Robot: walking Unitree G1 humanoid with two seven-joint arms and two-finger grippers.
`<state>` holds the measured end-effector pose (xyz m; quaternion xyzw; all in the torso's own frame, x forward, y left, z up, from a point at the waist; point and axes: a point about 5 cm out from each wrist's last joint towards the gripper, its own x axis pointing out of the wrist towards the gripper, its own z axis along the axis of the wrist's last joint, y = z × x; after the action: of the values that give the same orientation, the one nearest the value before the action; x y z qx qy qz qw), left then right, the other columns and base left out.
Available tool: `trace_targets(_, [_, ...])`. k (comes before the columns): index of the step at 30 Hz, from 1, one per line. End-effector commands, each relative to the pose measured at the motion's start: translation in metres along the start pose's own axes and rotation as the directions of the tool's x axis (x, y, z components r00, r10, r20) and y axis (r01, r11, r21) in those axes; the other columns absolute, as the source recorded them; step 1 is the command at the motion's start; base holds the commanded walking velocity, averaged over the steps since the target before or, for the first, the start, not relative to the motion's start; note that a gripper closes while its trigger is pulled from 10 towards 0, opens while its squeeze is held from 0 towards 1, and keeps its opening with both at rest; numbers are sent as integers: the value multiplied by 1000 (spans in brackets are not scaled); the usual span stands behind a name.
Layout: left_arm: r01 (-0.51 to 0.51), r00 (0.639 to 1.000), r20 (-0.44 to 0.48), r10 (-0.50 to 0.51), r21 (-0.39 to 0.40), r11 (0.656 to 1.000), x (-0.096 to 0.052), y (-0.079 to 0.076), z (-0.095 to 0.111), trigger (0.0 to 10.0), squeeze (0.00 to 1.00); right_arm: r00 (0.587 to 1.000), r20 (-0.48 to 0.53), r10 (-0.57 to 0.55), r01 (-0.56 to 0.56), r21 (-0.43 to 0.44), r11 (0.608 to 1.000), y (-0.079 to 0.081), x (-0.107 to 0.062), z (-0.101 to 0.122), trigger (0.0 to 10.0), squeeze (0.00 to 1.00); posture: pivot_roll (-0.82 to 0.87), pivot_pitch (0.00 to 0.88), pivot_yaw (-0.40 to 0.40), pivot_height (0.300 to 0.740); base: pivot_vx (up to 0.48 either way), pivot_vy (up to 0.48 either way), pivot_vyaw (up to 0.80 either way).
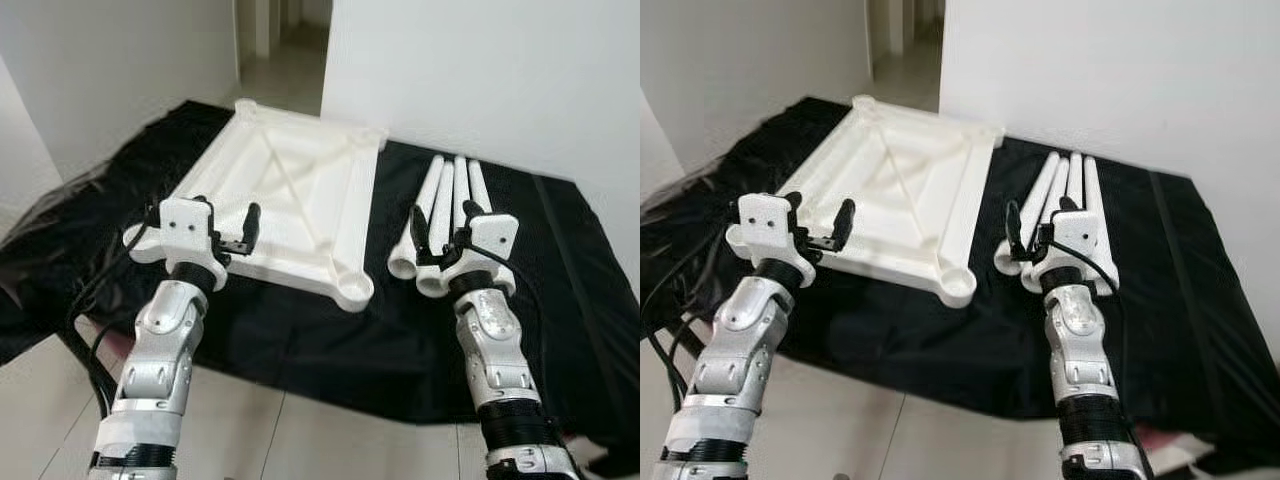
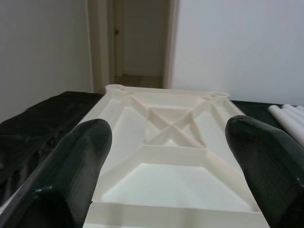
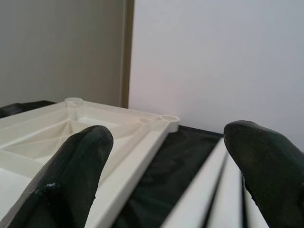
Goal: Building children table
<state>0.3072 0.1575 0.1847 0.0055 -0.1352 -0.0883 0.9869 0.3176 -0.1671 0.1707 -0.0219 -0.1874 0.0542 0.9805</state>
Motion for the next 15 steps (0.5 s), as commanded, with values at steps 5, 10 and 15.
trace_targets(5, [-1, 1000, -6, 1, 10, 1000, 1, -1, 1, 10000, 0, 1000, -9, 6, -7, -25, 1000, 1, 1, 0, 10000, 0, 90, 35, -66, 740, 174, 0, 0])
trace_targets(10, [48, 999, -2, -48, -32, 998, 2, -8, 3, 10000, 0, 995, -84, -46, 40, -73, 996, -6, 2, -10, 10000, 0, 90, 37, -69, 740, 0, 0, 0])
trace_targets(15, [154, 988, -19, -155, -52, 987, 3, -19, 4, 10000, 0, 987, -126, -98, 82, -121, 989, -13, 4, -13, 10000, 0, 86, 36, -68, 740, 0, 0, 0])
